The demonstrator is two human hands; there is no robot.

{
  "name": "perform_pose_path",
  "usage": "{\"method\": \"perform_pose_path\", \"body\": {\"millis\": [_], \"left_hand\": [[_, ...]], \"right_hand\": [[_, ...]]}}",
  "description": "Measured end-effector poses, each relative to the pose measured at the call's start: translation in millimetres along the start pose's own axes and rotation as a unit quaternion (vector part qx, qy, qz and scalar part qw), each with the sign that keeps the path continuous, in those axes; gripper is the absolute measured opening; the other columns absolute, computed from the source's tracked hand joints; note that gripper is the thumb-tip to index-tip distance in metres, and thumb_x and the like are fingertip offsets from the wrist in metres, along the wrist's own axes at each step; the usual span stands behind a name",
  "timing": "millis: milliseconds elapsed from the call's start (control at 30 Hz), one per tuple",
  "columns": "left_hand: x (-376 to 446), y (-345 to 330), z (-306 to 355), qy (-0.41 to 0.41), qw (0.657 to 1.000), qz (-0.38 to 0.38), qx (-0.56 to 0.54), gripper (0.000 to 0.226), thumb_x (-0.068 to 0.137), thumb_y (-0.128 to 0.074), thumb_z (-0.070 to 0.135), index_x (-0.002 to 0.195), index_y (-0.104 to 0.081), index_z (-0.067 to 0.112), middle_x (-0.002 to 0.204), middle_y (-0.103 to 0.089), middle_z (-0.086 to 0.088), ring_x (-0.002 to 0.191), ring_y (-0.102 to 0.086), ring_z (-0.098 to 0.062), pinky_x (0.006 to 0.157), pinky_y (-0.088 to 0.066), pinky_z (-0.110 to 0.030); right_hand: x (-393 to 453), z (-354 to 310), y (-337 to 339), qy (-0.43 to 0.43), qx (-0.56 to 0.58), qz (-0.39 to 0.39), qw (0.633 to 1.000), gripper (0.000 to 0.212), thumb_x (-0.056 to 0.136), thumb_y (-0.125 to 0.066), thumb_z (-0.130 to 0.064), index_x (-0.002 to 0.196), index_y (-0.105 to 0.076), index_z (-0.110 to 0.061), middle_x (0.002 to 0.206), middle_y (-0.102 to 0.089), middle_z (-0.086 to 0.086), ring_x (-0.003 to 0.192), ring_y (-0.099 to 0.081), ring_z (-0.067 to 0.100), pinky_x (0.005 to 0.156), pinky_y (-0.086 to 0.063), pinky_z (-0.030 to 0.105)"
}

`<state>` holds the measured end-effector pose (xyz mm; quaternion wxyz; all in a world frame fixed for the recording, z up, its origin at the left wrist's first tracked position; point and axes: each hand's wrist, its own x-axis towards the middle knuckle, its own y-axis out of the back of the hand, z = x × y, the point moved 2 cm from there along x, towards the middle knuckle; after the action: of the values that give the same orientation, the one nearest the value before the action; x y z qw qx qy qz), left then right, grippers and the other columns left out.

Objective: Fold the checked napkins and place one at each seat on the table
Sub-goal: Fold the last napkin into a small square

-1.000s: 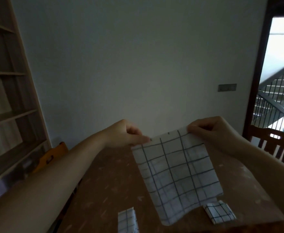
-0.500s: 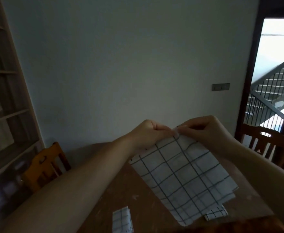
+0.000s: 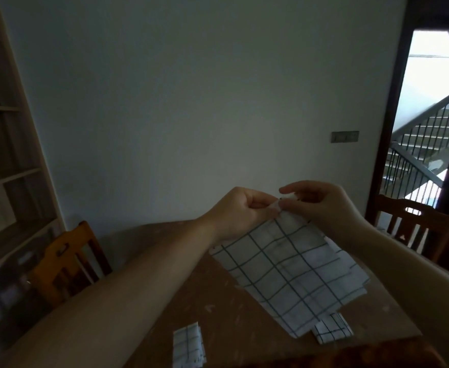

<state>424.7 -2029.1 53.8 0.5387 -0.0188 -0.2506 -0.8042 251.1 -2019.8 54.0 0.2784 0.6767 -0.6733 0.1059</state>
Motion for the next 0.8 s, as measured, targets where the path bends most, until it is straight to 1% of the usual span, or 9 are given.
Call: {"method": "perform_pose_path", "body": {"millis": [133,267,300,367,433,567,667,733,800], "left_hand": [[0.9,1.7,1.9,-0.002,0.999,-0.019,0.029,0.024,0.093,-0.063,0.012,0.116,-0.069,0.012,0.105,-0.075,-0.005,0.096,-0.069,-0.012,0.093,-0.052,-0.025],[-3.0,2.8,2.7,0.026,0.999,-0.027,0.025,0.030,0.091,-0.067,0.018,0.119,-0.059,0.025,0.090,-0.074,-0.005,0.082,-0.070,-0.018,0.071,-0.053,-0.027],[-4.3,4.3,2.7,0.028,0.998,-0.017,0.058,0.029,0.088,-0.070,0.025,0.115,-0.060,0.026,0.087,-0.073,-0.004,0.079,-0.070,-0.018,0.069,-0.052,-0.025],[-5.3,9.7,0.8,0.025,0.987,0.004,0.157,0.016,0.082,-0.075,0.037,0.091,-0.067,0.025,0.072,-0.067,0.004,0.064,-0.062,-0.006,0.063,-0.046,-0.021],[-4.9,15.1,-2.5,0.023,0.983,0.018,0.181,0.020,0.083,-0.074,0.038,0.070,-0.071,0.022,0.060,-0.062,0.005,0.053,-0.053,-0.003,0.056,-0.041,-0.022],[-5.7,20.6,-5.2,0.064,0.993,0.036,0.097,0.014,0.083,-0.075,0.031,0.081,-0.078,0.018,0.075,-0.075,0.003,0.067,-0.069,-0.007,0.064,-0.055,-0.023],[-4.7,16.8,-6.8,0.094,0.995,0.028,0.022,0.030,0.086,-0.069,0.041,0.089,-0.078,0.013,0.085,-0.077,-0.004,0.079,-0.073,-0.018,0.076,-0.059,-0.032],[-2.8,15.3,-6.2,0.120,0.992,0.038,-0.019,0.042,0.088,-0.063,0.046,0.094,-0.076,0.007,0.085,-0.076,-0.006,0.076,-0.071,-0.019,0.071,-0.058,-0.028],[-1.2,12.6,-5.0,0.131,0.989,0.036,-0.055,0.038,0.091,-0.062,0.041,0.095,-0.075,0.006,0.080,-0.074,-0.005,0.070,-0.069,-0.016,0.063,-0.055,-0.024]], "right_hand": [[-0.9,-1.1,0.2,0.016,-0.016,-0.006,1.000,0.009,0.076,-0.079,-0.015,0.079,-0.077,-0.022,0.074,-0.075,0.000,0.066,-0.068,0.007,0.061,-0.051,0.017],[1.3,-2.9,4.4,0.027,-0.016,0.021,0.999,0.011,0.078,-0.077,-0.013,0.075,-0.077,-0.024,0.075,-0.075,-0.006,0.068,-0.069,0.004,0.061,-0.049,0.012],[2.2,-3.0,5.3,0.029,-0.015,0.027,0.999,0.012,0.078,-0.077,-0.012,0.073,-0.076,-0.023,0.074,-0.075,-0.007,0.067,-0.068,0.003,0.060,-0.048,0.010],[4.0,-2.5,7.5,0.034,-0.004,0.045,0.998,0.015,0.078,-0.076,-0.010,0.071,-0.075,-0.023,0.071,-0.074,-0.010,0.065,-0.066,0.000,0.060,-0.047,0.009],[4.1,-2.5,8.7,0.038,0.003,0.059,0.998,0.015,0.079,-0.076,-0.011,0.072,-0.073,-0.024,0.068,-0.073,-0.013,0.063,-0.064,-0.003,0.060,-0.047,0.008],[0.4,0.2,4.3,0.034,-0.001,0.078,0.996,0.017,0.074,-0.080,-0.015,0.065,-0.069,-0.023,0.054,-0.066,-0.017,0.050,-0.056,-0.006,0.051,-0.046,0.007],[0.7,0.8,1.7,0.049,-0.003,0.073,0.996,0.027,0.074,-0.079,-0.011,0.054,-0.070,-0.025,0.054,-0.066,-0.018,0.050,-0.057,-0.008,0.054,-0.046,0.007],[1.7,0.7,1.0,0.052,-0.013,0.052,0.997,0.034,0.076,-0.079,-0.011,0.053,-0.073,-0.035,0.057,-0.068,-0.019,0.051,-0.059,-0.008,0.054,-0.047,0.008],[2.6,0.6,0.9,0.061,-0.029,0.035,0.997,0.033,0.077,-0.078,-0.014,0.057,-0.073,-0.040,0.060,-0.070,-0.018,0.054,-0.061,-0.006,0.055,-0.048,0.009]]}}
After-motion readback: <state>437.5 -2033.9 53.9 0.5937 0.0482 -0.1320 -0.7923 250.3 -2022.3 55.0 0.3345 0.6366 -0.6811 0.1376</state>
